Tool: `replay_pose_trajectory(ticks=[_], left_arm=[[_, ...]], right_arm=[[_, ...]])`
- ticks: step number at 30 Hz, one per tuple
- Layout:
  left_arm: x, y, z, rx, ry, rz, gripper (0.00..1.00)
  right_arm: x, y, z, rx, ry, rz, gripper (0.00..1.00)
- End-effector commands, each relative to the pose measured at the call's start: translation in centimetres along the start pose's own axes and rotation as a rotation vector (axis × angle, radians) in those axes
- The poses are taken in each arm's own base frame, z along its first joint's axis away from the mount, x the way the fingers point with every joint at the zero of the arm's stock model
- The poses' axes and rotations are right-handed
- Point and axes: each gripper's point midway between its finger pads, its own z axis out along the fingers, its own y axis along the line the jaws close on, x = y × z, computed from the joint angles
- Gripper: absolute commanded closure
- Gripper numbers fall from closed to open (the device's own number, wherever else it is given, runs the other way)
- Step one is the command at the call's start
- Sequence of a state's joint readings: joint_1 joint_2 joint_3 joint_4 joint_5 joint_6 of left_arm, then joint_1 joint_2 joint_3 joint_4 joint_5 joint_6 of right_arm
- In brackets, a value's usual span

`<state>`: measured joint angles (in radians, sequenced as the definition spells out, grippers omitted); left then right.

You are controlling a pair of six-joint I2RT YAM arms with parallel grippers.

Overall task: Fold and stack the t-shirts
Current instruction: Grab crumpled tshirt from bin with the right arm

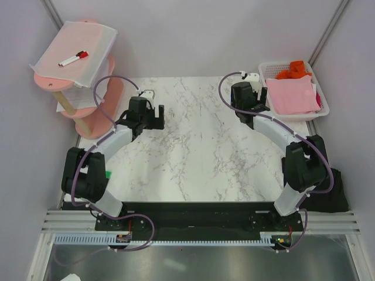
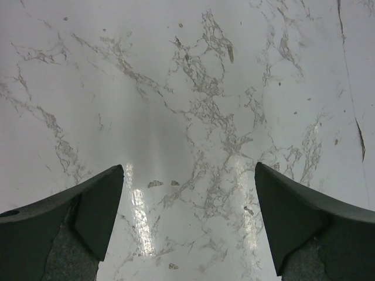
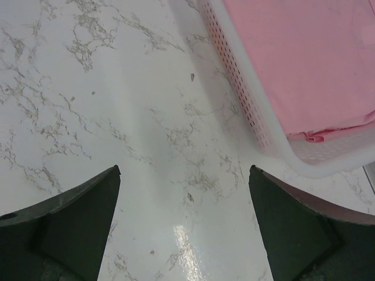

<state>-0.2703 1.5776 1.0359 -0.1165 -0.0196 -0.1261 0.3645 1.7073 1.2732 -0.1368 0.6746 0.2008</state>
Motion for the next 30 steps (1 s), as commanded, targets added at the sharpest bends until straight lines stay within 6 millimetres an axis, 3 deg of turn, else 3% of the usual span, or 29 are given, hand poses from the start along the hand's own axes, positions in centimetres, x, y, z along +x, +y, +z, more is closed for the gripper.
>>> replay_pose_trajectory(ticks=[1, 6, 10, 14, 16, 17, 21, 25, 30], left_arm=[[-1.2, 0.1, -0.4, 0.0, -0.057, 0.021, 0.0], [-1.1, -0.3, -0.5, 0.024, -0.064, 0.018, 0.0], [-0.3, -0.8, -0.4, 0.054, -0.057, 0.026, 0.0], [0.5, -0.7, 0.2, 0.058, -0.042, 0.033, 0.0], [0.9, -0.7, 0.6, 0.056, -0.026, 0.033, 0.0], [1.1, -0.7, 0.7, 0.055, -0.02, 0.033, 0.0], [2.1, -1.3, 1.2, 0.085, 0.006, 0.039, 0.0], [2.3, -1.9, 1.5, 0.111, 0.018, 0.04, 0.0], [2.3, -2.3, 1.4, 0.133, 0.014, 0.046, 0.0]], right_arm=[[-2.3, 0.7, 0.5, -0.012, -0.035, -0.009, 0.02], [-6.4, -0.5, 2.5, -0.024, -0.07, 0.078, 0.06], [-9.0, -4.6, 5.7, 0.027, -0.06, 0.186, 0.02], [-10.8, -7.0, 8.5, 0.074, -0.055, 0.227, 0.02], [-10.3, -7.8, 10.1, 0.1, -0.033, 0.214, 0.02], [-11.3, -8.0, 10.3, 0.105, -0.047, 0.19, 0.02], [-11.4, -9.2, 11.8, 0.179, -0.056, 0.139, 0.02], [-9.4, -10.4, 14.7, 0.2, -0.018, 0.15, 0.02], [-6.3, -11.3, 16.9, 0.269, 0.042, 0.131, 0.02]])
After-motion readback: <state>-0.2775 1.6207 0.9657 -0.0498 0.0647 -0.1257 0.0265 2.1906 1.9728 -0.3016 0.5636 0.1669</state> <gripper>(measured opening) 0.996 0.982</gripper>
